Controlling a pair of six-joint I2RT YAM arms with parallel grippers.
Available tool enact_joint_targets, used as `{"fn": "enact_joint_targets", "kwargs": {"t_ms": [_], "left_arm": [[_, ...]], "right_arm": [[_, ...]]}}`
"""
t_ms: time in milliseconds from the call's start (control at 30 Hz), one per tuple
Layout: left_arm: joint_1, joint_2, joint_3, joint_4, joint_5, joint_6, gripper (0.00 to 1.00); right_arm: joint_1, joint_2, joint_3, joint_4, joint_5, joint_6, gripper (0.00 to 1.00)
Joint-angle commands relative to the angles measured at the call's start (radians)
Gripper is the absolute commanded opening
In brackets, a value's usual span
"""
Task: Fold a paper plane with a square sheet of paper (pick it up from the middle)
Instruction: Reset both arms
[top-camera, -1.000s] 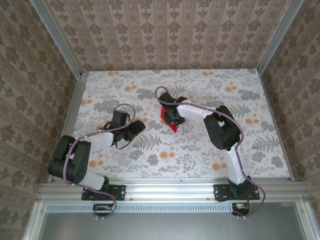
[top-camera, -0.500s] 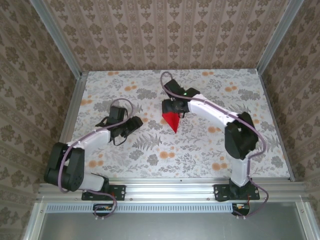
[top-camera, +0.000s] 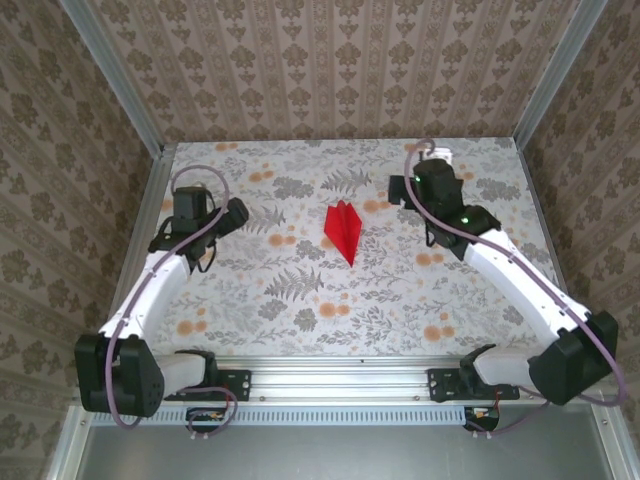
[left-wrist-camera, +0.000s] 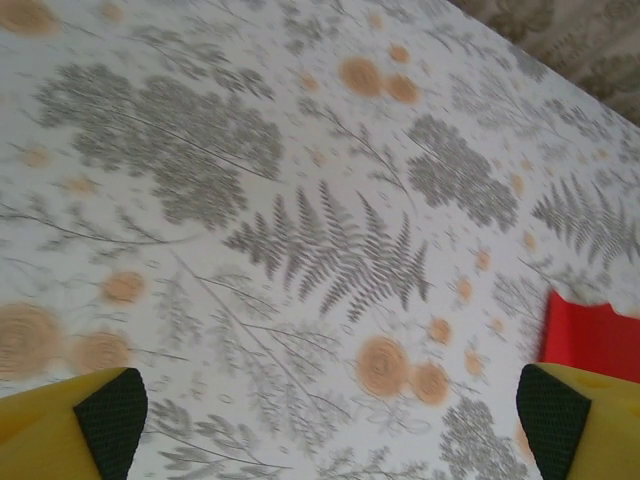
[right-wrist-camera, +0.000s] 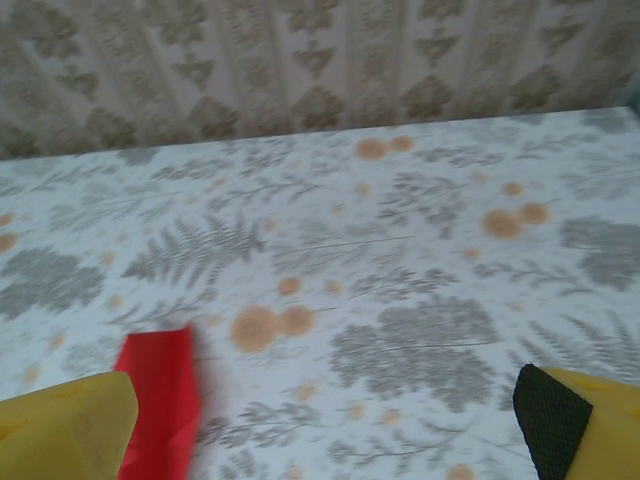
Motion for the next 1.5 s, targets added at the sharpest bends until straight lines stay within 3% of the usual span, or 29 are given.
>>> {"fn": "enact_joint_targets", "kwargs": {"t_ms": [0,233,567,767,967,1200,1467], "left_arm": [[0.030,-0.059,-0.012,0.013,-0.110,0.129,1.00],[0.091,-0.112,-0.157,0.131,-0.328,0.216,1.00],[0.137,-0.091,-0.403,0.519,-0.405,0.382,1.00],[0.181,-0.022,-0.524,0.825,-0.220,0.449,1.00],[0.187,0.093,-0.552,1.021,-0.061,0.522,1.00],[0.208,0.145,-0.555,1.130,0.081,0.549,1.00],[0.211,0.212,-0.549,1.175,0.132,0.566,1.00]], "right_arm": [[-0.058,-0.084,-0.119,0.136,0.139,-0.068,1.00],[-0.215,-0.166,-0.381,0.310,0.180,-0.067,1.00],[-0.278,-0.042,-0.687,0.710,0.190,-0.138,1.00],[-0.285,0.029,-0.765,0.991,0.021,-0.215,1.00],[-0.298,0.072,-0.777,1.106,-0.124,-0.257,1.00],[-0.333,0.158,-0.777,1.217,-0.198,-0.274,1.00],[-0.368,0.301,-0.782,1.356,-0.247,-0.251,1.00]]}}
